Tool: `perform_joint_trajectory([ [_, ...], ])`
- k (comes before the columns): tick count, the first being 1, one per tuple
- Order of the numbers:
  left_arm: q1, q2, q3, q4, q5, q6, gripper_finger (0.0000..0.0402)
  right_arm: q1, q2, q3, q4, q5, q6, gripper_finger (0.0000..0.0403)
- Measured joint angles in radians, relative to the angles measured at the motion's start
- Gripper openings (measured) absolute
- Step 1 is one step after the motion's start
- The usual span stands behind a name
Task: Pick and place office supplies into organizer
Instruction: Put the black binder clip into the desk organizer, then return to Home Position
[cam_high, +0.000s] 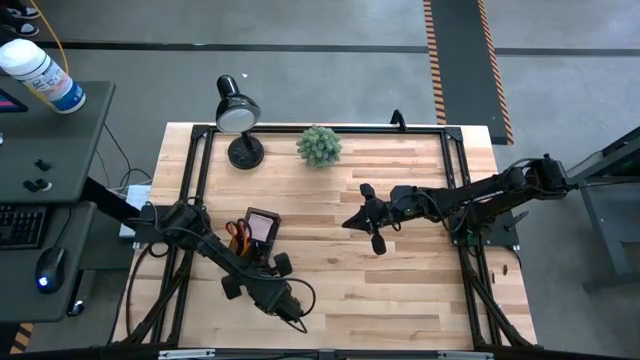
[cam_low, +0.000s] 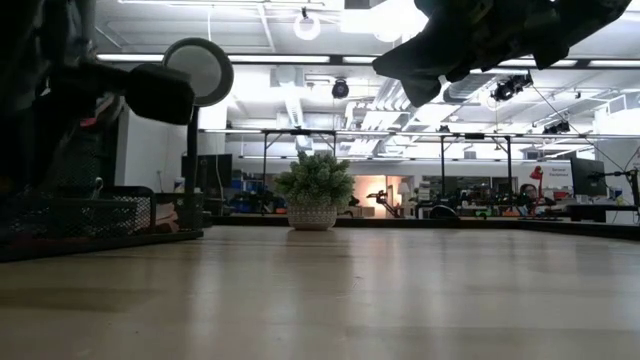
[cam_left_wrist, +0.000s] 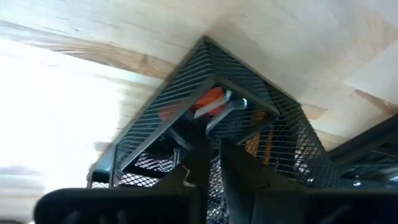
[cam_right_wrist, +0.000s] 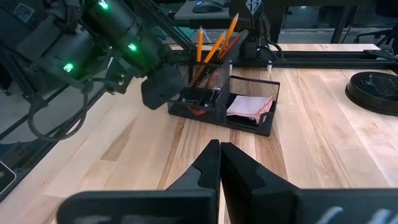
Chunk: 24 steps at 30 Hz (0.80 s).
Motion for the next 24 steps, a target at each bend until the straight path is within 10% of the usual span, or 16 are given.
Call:
perform_joint_trajectory([
  [18, 0.002, -0.005, 0.109, -0.029, -0.115, -0.272, 0.0023, 0.000, 0.000, 0.000, -0.008, 0.000, -0.019, 0.0004],
  [24, 0.057, -0.147, 0.122, 0.214, -0.106, -0.364, 0.0006, 0.000, 0.000, 0.000, -0.007, 0.000, -0.020, 0.0002],
])
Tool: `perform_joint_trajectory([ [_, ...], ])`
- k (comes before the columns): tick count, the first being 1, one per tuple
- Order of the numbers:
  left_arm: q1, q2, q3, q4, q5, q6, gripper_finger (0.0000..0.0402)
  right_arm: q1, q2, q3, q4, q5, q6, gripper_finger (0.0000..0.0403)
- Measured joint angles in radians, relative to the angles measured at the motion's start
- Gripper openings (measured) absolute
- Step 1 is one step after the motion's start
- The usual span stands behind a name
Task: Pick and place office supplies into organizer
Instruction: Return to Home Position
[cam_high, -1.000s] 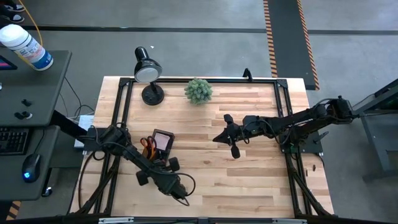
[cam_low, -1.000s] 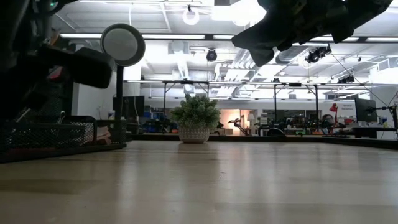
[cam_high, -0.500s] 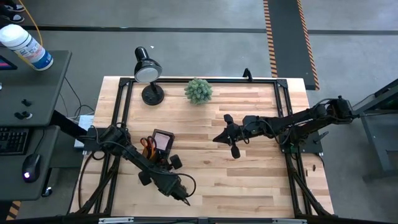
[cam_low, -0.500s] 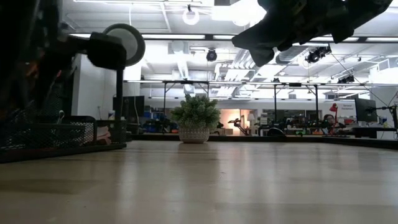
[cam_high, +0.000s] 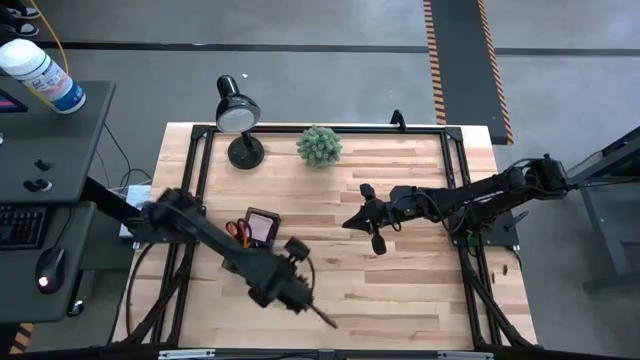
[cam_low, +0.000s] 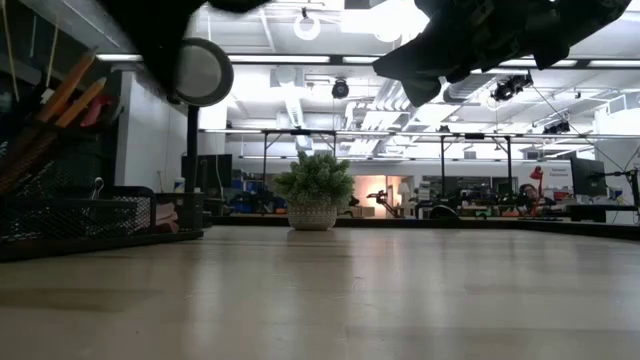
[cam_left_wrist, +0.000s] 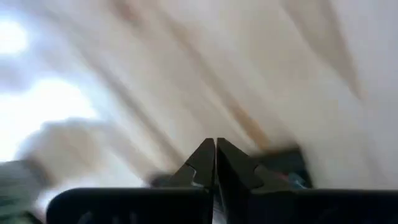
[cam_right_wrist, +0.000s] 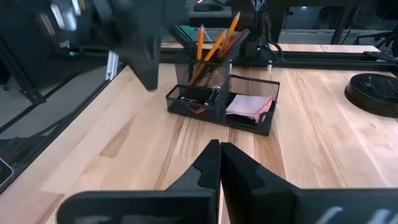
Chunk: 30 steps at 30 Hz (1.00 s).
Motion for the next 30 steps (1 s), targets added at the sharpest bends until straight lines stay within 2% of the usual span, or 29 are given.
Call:
perform_joint_trajectory([
  [2, 0.013, -0.060, -0.001, 0.068, -0.055, 0.004, 0.0002, 0.000, 0.000, 0.000, -0.001, 0.000, 0.000, 0.0004],
  [10, 0.076, -0.260, -0.002, 0.207, -0.163, -0.027, 0.0001, 0.000, 0.000, 0.000, -0.001, 0.000, -0.001, 0.0003],
  [15, 0.109, -0.326, -0.037, 0.353, -0.163, 0.055, 0.0000, 0.002, 0.000, 0.000, 0.000, 0.000, -0.001, 0.0001],
  [18, 0.148, -0.381, -0.154, 0.488, -0.127, 0.069, 0.0000, 0.011, 0.000, 0.000, -0.001, 0.001, -0.003, 0.0002],
  [21, 0.193, -0.454, -0.302, 0.620, -0.090, 0.017, 0.0000, 0.024, 0.000, 0.000, -0.001, 0.002, -0.020, 0.0004],
  [25, 0.246, -0.575, -0.488, 0.823, -0.076, -0.071, 0.0000, 0.040, 0.000, 0.000, 0.000, 0.052, -0.052, 0.0001],
  [30, 0.296, -0.739, -0.708, 1.110, -0.027, -0.093, 0.0000, 0.040, 0.000, 0.000, 0.006, 0.134, -0.080, 0.0001],
])
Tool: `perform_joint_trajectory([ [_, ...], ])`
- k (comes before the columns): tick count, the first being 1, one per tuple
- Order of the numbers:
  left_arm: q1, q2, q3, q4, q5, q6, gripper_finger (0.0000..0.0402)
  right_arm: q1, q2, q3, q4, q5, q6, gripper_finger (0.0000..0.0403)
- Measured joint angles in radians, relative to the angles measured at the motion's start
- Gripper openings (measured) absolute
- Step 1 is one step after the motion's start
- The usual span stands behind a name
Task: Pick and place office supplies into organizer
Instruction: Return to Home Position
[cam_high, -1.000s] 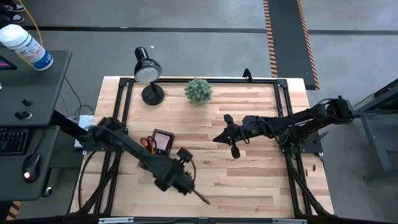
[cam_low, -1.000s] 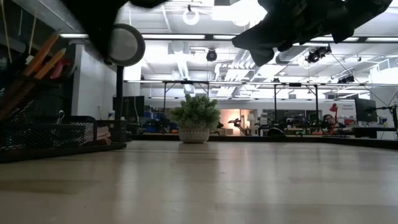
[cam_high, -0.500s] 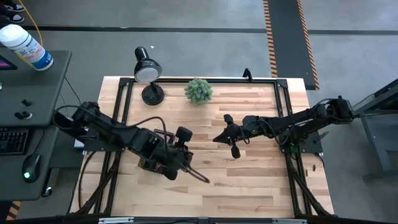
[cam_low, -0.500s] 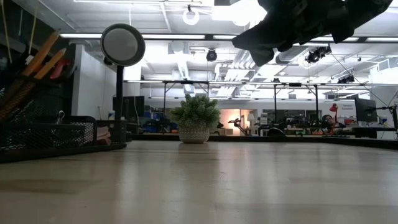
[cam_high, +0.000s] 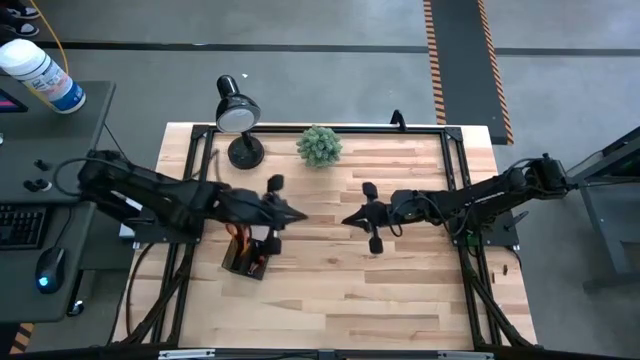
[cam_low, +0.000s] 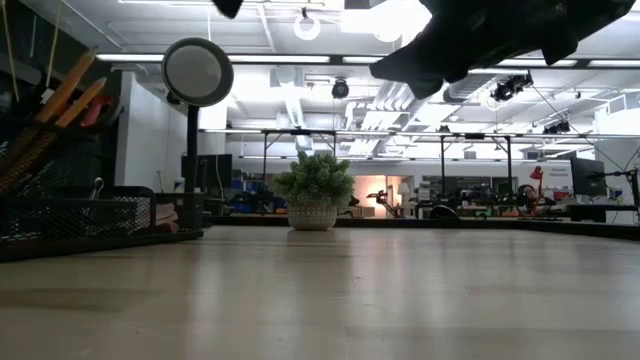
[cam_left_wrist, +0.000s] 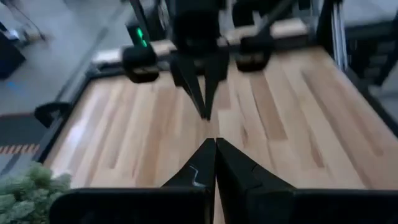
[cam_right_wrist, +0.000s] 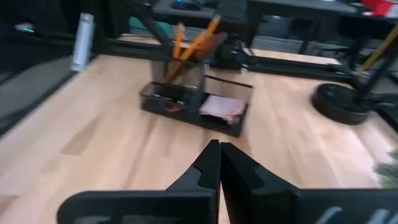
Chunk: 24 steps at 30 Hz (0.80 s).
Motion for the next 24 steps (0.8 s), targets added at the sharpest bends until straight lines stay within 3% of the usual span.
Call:
perform_joint_trajectory([
  [8, 0.049, -0.235, -0.309, 0.355, 0.010, -0.026, 0.0000, 0.005, 0.000, -0.040, 0.089, 0.054, -0.062, 0.0001],
  [12, 0.073, -0.321, -0.420, 0.421, 0.010, -0.025, 0.0000, -0.016, 0.000, -0.072, 0.116, 0.064, -0.053, 0.0000],
  [16, 0.125, -0.401, -0.504, 0.455, 0.080, -0.023, 0.0000, -0.056, 0.000, -0.077, 0.114, 0.038, -0.021, 0.0000],
  [24, 0.191, -0.591, -0.680, 0.558, 0.086, -0.060, 0.0000, -0.075, 0.000, -0.077, 0.102, 0.023, -0.009, 0.0000],
])
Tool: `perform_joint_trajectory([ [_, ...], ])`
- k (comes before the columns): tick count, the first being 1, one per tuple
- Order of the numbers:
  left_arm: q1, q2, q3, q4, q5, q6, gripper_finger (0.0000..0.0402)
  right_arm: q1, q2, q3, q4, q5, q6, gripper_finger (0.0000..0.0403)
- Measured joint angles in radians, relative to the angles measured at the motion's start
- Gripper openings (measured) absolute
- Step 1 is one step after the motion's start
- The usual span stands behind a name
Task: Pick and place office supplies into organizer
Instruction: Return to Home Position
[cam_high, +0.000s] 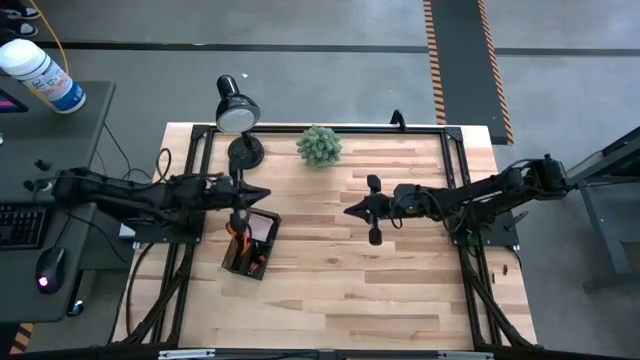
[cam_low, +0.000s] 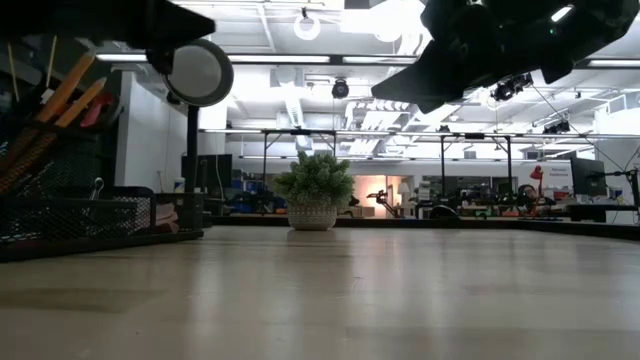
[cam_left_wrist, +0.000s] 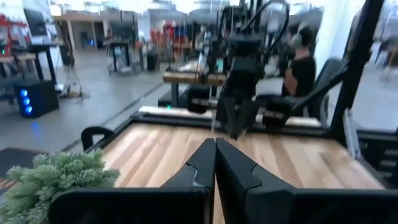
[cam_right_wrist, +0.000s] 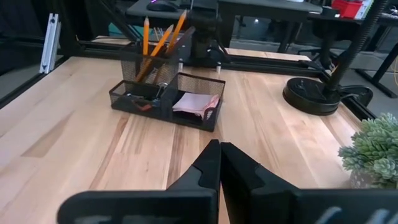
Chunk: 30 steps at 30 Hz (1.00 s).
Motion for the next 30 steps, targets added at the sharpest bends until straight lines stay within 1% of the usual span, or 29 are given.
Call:
perform_joint_trajectory([
  [5, -0.001, -0.107, -0.142, 0.134, -0.015, -0.027, 0.0000, 0.000, 0.000, 0.000, -0.005, 0.000, 0.000, 0.0000],
  [8, -0.001, -0.162, -0.198, 0.179, -0.015, -0.030, 0.0000, 0.000, 0.000, 0.000, -0.004, 0.000, 0.000, 0.0000],
  [14, -0.001, -0.249, -0.253, 0.180, -0.015, -0.024, 0.0000, 0.000, 0.000, 0.000, -0.004, 0.002, 0.000, 0.0000],
  [24, -0.001, -0.352, -0.313, 0.177, -0.024, -0.014, 0.0000, 0.000, 0.000, 0.001, -0.004, 0.004, 0.000, 0.0000],
  [30, 0.000, -0.408, -0.314, 0.087, -0.060, -0.022, 0.0000, 0.000, 0.000, 0.001, -0.004, 0.004, 0.001, 0.0000],
])
